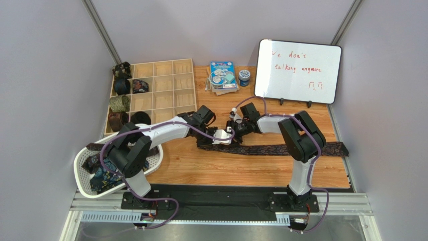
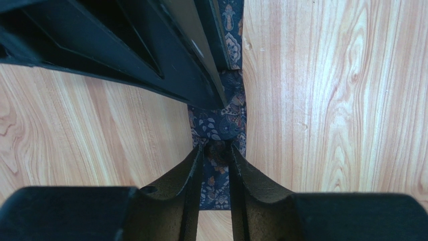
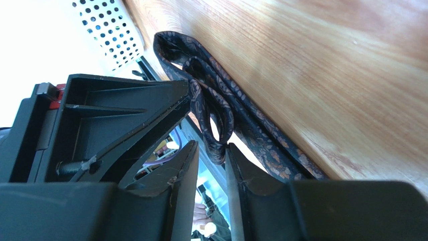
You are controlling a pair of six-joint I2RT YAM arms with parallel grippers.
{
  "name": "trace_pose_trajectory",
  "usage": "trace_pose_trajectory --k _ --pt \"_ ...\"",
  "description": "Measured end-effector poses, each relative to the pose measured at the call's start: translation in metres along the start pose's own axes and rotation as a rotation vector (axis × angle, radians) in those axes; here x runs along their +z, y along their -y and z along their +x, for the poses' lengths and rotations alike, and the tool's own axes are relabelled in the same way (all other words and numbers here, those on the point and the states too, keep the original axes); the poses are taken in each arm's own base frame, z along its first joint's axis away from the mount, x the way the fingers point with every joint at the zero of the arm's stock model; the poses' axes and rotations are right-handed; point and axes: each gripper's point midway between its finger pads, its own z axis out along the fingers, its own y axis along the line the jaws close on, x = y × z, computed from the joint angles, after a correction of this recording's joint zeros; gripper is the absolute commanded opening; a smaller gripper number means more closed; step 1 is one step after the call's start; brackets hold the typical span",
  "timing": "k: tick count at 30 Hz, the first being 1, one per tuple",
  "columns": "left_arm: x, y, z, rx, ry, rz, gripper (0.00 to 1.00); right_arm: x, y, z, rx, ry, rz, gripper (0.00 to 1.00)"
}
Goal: Roll the ties
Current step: Roll the tie at the center of the board.
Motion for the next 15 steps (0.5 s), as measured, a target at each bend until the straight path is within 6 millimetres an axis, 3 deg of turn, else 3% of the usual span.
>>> trace_pose_trajectory --k 8,13,15 --pt "0.007 -0.002 -0.003 0.001 -0.025 0.025 0.29 0.001 0.002 -0.003 0.013 -0.009 0.02 0.32" --pt "0.013 0.001 -0.001 -0.001 -0.046 0.047 0.3 0.006 0.015 -0.006 0.016 -0.017 0.079 0.17" --pt "0.013 0.002 0.0 -0.005 -0.051 0.053 0.38 0.006 0.02 -0.007 0.014 -0.022 0.109 0.08"
